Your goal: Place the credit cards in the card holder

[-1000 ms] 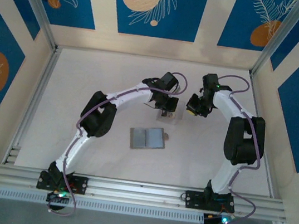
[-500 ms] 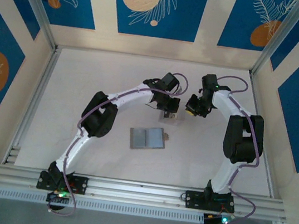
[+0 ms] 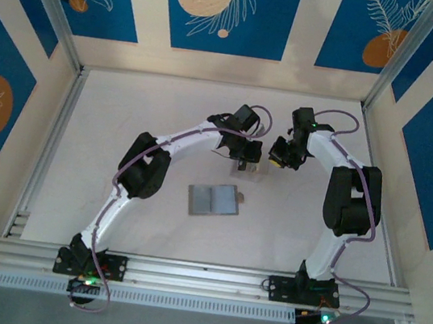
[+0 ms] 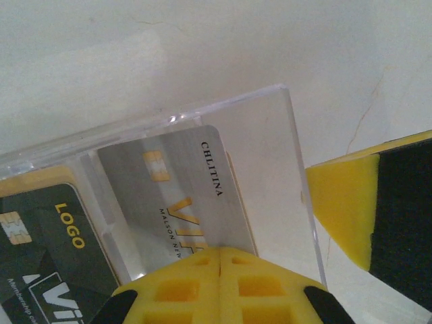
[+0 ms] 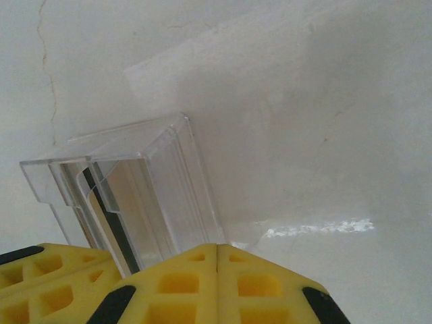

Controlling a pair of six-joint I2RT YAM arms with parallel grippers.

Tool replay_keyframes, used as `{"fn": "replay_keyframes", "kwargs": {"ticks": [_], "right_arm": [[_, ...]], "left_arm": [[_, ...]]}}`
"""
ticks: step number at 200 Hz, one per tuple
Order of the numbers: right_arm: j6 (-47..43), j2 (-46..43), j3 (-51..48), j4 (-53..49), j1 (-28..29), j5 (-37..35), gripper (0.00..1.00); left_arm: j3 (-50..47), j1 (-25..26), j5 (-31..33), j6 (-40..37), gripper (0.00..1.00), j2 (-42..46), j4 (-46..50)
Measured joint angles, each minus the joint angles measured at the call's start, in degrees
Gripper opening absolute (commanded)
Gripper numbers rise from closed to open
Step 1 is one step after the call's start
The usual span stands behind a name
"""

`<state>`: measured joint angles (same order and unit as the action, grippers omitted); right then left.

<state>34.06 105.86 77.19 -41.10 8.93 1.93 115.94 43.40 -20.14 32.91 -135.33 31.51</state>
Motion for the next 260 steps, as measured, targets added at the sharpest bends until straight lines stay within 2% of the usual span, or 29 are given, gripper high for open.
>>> {"fn": "replay_keyframes", "kwargs": {"ticks": [52,112,186,260], "right_arm": [[-0.2,-0.1,0.0,-0.2,0.0,-1.3,0.13],[-0.2,-1.5,0.0,-0.6,0.9,-1.7,0.15],[-0.2,-3.5,0.0,-0.7,0.9,-1.2,0.18],[-0.2,-4.4,0.0,-0.5,0.4,0.1,0.2]], "left_arm": [[-0.5,-0.2,-1.9,2.3,0.05,0.0,-2.3],[-1.5,-0.1,-5.4,4.5,0.05,-0.3,-6.7],[-2.5,-0.2,-6.2,4.8,0.05,-0.3,-8.8],[-6.6,-1.2,-9.9,8.2,0.07,0.3,-16.0]]}}
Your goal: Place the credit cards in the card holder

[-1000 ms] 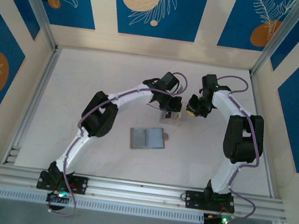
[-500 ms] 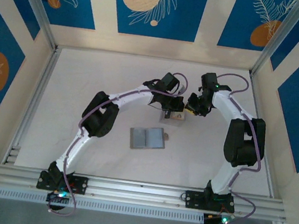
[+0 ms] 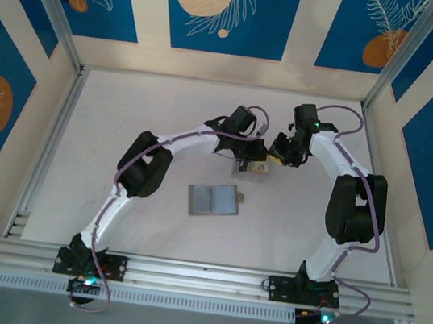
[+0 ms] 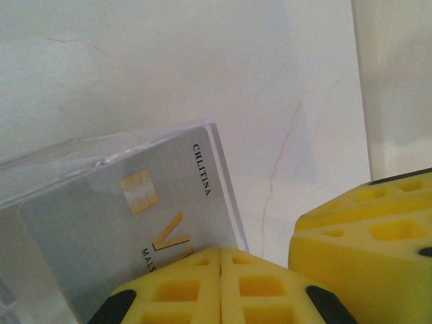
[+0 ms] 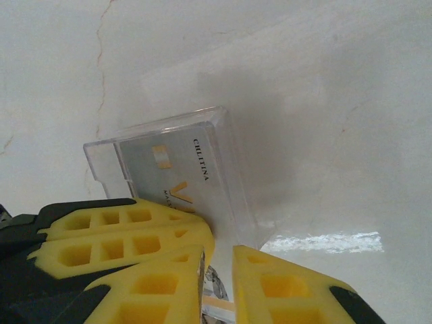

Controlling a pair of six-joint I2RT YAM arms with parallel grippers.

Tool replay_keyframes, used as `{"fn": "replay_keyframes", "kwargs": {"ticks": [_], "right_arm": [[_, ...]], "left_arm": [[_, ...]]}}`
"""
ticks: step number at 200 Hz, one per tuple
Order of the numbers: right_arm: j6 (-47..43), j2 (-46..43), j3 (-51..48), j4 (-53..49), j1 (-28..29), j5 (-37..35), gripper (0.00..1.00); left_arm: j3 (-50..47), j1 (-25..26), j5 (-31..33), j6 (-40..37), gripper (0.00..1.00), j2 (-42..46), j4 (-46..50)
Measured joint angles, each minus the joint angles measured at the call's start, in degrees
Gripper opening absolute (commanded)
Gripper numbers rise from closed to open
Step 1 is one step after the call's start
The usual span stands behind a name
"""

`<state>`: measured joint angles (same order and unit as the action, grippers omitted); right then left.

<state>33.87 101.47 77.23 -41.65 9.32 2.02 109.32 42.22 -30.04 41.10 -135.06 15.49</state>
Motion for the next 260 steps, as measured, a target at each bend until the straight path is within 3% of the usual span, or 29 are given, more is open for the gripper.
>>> {"fn": "replay_keyframes", "kwargs": {"ticks": [74,166,260], "right_arm": [[0.0,0.0,0.0,0.3,-0.5,1.1,0.21],[-1.3,0.0,0.0,0.3,0.7,1.5,0.24],[-2.4,1.3,0.8,0.7,1.2,4.9,0.25]], "left_arm": [[-4.9,-0.7,-0.2,1.7,0.12,2.4,-3.5],[-11.1,-2.0,-4.0,7.0,0.13,3.8,-13.3],[-14.3,-2.5,-4.9,8.5,0.12,4.4,-17.5]]}}
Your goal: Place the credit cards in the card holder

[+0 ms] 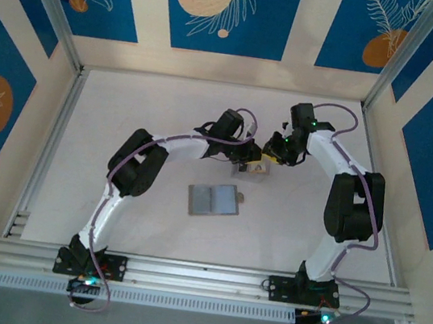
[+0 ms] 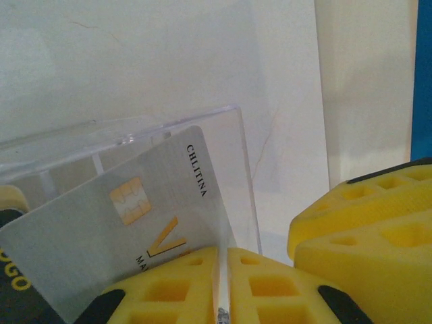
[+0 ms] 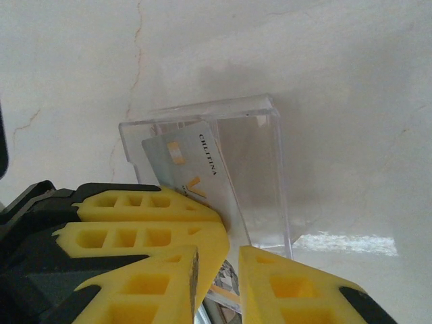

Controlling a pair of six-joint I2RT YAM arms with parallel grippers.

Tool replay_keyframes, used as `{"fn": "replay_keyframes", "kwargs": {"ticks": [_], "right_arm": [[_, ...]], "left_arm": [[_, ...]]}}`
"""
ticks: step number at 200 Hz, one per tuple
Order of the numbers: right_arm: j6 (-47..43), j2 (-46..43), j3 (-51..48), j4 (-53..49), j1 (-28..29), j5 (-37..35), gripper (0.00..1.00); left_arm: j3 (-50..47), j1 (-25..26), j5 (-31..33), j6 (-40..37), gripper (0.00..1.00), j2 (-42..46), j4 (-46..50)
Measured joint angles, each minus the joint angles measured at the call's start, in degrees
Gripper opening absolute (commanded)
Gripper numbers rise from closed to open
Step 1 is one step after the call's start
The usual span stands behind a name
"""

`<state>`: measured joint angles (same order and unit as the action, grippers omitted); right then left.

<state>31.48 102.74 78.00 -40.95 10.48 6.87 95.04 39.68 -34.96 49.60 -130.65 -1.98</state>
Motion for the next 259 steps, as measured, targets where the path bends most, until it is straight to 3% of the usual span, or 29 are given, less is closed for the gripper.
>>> {"fn": "replay_keyframes", "kwargs": {"ticks": [127,221,259], "right_arm": [[0.4,1.5,0.0,2.5,-1.9,4.8,0.27],[-0.7,1.9,1.3,0.6,0.1,1.5,0.27],[-1.9,4.2,4.5,-0.6,1.6,-0.7,0.29]], "left_arm": [[-6.3,-0.7,-2.1,2.9,0.15,1.7,-9.7],[-12.2,-2.4,-2.4,4.1,0.15,7.0,-11.3],[-13.3,-2.9,-1.5,0.7,0.15,9.7,-6.6]]}}
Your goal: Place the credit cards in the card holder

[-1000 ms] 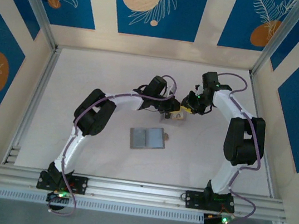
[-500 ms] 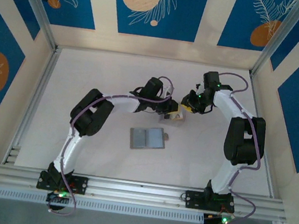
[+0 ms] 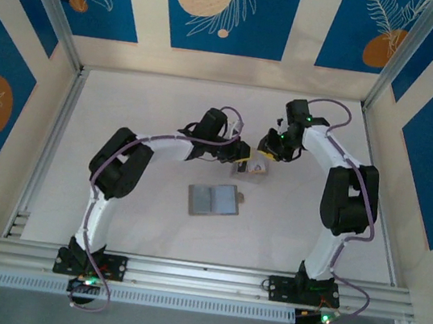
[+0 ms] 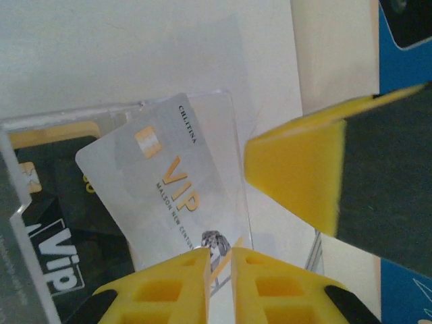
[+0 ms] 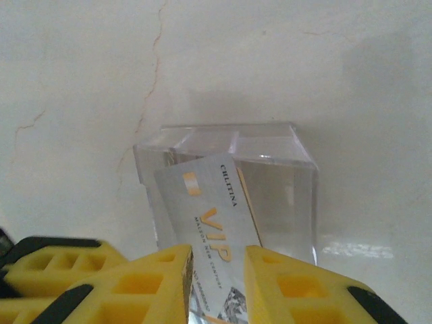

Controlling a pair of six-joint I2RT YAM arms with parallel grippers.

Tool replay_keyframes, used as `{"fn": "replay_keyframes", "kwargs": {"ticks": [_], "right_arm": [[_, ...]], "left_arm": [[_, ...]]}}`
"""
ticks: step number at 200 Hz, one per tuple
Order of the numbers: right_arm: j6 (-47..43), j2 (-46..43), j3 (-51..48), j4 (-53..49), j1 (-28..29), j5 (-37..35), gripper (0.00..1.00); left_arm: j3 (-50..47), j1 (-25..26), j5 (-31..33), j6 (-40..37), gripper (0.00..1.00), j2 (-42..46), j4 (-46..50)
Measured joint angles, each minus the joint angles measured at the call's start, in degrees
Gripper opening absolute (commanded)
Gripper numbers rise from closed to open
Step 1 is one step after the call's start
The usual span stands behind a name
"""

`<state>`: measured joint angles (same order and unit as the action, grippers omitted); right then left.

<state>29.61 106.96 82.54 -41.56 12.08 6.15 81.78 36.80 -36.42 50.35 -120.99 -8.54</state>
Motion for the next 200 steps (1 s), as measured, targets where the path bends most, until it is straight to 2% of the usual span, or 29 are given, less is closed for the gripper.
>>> {"fn": "replay_keyframes", "kwargs": {"ticks": [56,91,153,200], "right_arm": [[-2.0,3.9,3.5,-2.1,1.5,-4.0,0.3],[-2.9,4.2,4.2,-3.3,2.1,-6.3,0.32],[-4.2,5.5,5.5,-4.2,2.3,-6.8,0.32],[-4.2,5.7,5.5,-4.1,2.1,-4.3,0.31]], "left_arm": [[0.3,0.0,2.0,-4.6,0.15,0.9,7.1],[4.8,0.2,3.3,-7.5,0.15,0.1,12.5],[10.0,0.9,5.0,-10.4,0.15,-3.1,17.5],[12.2,1.2,5.6,-11.6,0.15,-5.3,20.3]]}}
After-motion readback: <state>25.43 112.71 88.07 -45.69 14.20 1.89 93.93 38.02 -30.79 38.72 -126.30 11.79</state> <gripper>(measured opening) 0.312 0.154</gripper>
